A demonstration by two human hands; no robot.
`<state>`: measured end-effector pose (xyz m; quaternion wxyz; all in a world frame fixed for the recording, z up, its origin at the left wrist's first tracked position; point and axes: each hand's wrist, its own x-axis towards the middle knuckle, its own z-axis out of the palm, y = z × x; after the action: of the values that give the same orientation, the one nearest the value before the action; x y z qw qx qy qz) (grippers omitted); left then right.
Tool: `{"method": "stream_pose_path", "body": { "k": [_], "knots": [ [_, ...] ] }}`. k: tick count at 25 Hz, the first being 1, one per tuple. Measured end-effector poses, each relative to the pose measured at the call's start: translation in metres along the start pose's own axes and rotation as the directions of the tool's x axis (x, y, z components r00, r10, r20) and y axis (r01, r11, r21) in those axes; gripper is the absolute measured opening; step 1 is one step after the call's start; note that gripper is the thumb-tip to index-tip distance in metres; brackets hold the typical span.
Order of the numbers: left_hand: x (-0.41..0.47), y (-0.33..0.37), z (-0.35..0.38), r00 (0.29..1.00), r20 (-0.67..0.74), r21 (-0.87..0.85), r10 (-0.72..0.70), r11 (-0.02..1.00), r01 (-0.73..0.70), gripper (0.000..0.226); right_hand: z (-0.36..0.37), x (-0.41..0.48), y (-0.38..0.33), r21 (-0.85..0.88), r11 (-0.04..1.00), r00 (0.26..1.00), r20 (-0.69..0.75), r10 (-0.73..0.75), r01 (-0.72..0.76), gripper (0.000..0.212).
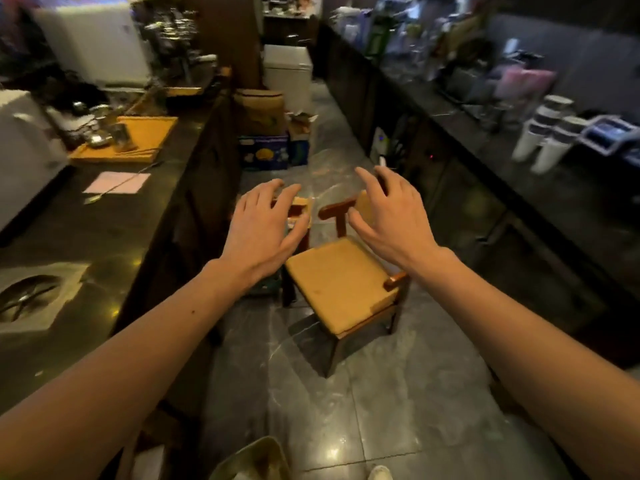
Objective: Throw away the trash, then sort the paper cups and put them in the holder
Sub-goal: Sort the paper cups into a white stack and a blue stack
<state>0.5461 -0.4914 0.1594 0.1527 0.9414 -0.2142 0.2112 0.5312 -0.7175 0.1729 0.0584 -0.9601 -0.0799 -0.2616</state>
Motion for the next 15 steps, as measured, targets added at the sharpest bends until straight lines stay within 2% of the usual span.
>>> {"method": "stream_pose_path", "body": {
  "k": [7, 11, 15],
  "knots": [
    [0.143, 0.185, 0.11, 0.964, -0.006, -0.134, 0.264, 0.956, -0.263, 0.053, -0.042, -0.024, 0.223, -0.103, 0.967, 0.972, -0.051, 0.23, -0.234, 0.064],
    [0.214, 0.295, 0.164, 0.943, -0.018, -0.194, 0.333, 0.924, -0.33, 0.053, -0.067, -0.027, 0.351, -0.146, 0.932, 0.942, -0.108, 0.319, -0.332, 0.065],
    [0.267, 0.362, 0.204, 0.922, -0.033, -0.234, 0.386, 0.894, -0.383, 0.052, -0.076, -0.023, 0.44, -0.147, 0.902, 0.911, -0.148, 0.385, -0.405, 0.065]
  ]
}}
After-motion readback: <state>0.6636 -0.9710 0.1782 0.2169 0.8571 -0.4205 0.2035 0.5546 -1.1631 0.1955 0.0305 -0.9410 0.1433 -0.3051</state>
